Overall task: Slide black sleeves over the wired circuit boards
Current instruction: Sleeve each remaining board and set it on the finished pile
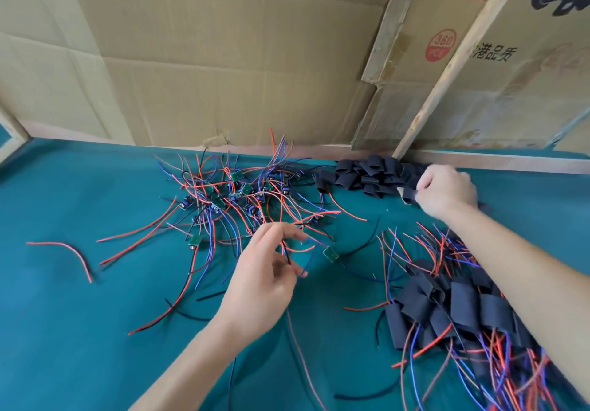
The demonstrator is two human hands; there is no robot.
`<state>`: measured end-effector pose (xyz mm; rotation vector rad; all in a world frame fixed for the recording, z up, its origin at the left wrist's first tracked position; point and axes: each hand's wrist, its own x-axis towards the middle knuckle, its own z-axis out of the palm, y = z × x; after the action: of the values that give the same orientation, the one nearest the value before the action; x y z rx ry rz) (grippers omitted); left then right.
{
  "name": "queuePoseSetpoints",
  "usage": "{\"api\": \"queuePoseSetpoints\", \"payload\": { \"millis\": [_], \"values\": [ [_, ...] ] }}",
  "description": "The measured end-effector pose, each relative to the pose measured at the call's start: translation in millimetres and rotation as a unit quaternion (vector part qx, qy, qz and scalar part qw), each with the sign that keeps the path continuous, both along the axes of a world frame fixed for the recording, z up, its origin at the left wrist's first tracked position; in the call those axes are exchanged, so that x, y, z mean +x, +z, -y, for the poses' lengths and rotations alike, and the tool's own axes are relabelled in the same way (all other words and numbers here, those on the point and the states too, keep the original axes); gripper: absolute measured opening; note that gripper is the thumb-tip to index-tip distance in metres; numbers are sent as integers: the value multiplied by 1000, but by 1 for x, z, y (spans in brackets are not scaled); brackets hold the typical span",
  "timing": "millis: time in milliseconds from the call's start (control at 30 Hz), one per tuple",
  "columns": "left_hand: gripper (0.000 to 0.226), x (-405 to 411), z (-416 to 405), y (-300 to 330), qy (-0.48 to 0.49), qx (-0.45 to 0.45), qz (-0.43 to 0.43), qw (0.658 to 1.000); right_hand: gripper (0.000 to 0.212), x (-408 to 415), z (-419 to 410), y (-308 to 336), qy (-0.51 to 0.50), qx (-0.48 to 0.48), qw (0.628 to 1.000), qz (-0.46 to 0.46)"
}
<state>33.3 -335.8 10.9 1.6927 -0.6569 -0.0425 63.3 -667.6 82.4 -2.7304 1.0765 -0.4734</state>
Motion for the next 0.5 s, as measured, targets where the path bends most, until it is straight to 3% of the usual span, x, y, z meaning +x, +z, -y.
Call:
{"api": "queuePoseSetpoints", "payload": {
  "millis": [100,167,233,333,433,500],
  "values": [
    [61,-2,1,0,54,45,105,992,17,-13,-41,23,49,114,980,157],
    [63,-2,1,1,79,46,138,986,23,-30,-85,28,155,213,947,185],
    [62,-2,0,4,94,23,152,984,27,-49,-130,18,280,267,914,124],
    [57,2,-3,7,149,-2,151,977,23,-66,-175,-5,405,205,890,-30],
    [49,7,-8,8,193,-65,67,977,25,-82,-194,-11,431,186,878,-96],
    [45,12,-10,10,204,-123,5,971,31,-95,-203,-7,484,236,828,-154]
  ]
}}
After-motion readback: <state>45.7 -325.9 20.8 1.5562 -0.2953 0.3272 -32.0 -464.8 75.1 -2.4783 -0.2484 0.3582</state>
